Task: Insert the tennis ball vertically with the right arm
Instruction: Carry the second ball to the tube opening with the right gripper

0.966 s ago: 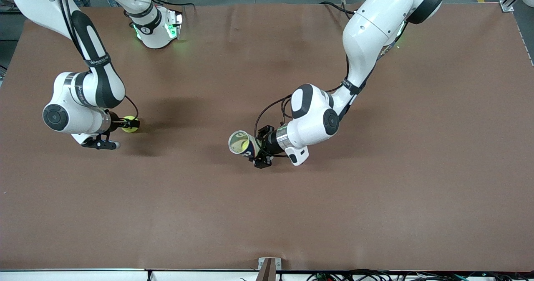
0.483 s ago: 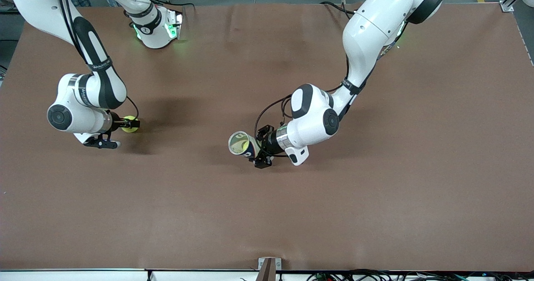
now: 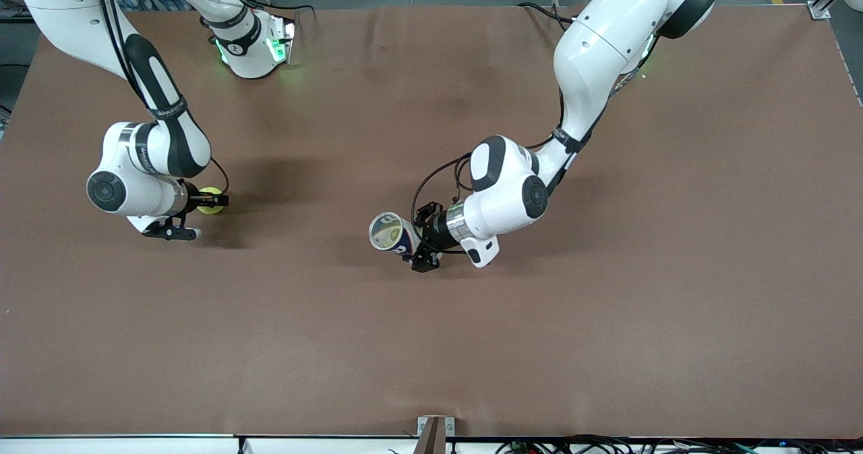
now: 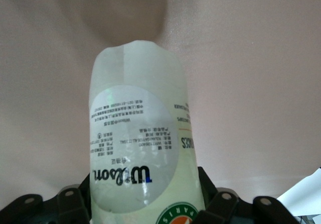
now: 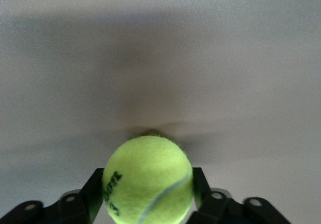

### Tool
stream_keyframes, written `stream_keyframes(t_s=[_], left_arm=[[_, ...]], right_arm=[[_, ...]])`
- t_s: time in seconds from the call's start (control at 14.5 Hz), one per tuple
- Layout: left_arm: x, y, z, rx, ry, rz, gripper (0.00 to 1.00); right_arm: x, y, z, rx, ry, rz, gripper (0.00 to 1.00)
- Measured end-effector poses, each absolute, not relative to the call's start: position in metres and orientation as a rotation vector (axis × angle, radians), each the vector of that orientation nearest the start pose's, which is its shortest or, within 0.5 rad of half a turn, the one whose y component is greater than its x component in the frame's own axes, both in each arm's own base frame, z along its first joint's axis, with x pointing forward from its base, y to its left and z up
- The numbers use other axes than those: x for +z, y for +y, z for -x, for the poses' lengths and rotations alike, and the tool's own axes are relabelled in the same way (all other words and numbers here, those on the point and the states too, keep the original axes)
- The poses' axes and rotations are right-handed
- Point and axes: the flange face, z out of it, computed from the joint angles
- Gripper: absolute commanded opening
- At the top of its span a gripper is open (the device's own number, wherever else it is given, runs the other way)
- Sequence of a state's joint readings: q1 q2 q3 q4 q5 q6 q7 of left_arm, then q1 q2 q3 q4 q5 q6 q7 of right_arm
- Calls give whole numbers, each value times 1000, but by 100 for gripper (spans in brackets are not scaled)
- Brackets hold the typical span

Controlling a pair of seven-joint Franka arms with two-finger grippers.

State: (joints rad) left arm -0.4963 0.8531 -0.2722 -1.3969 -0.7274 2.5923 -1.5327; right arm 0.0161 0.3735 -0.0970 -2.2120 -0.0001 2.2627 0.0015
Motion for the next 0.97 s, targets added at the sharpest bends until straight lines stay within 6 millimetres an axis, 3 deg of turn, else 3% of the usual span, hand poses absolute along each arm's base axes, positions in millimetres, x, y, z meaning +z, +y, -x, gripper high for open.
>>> stream_keyframes(t_s=[0.21, 0.41, 0.55, 0.69, 0.83, 0.97], left_arm=[[240, -482, -589, -623, 1681, -1867, 76], [240, -482, -588, -624, 1681, -1867, 76], [240, -482, -588, -624, 1681, -1867, 76], [240, -482, -588, -624, 1681, -1867, 76], [240, -482, -588, -624, 1681, -1868, 75], [240, -482, -588, -624, 1682, -1867, 72]], right_arm=[[187, -41, -513, 510, 108, 3120, 40], [201, -18, -516, 561, 39, 3114, 40], [244, 12, -528, 594, -11, 3117, 40], [303, 47, -541, 619, 12, 3134, 39], [359, 92, -550, 604, 69, 3165, 39], [395, 149, -552, 546, 167, 3170, 38]])
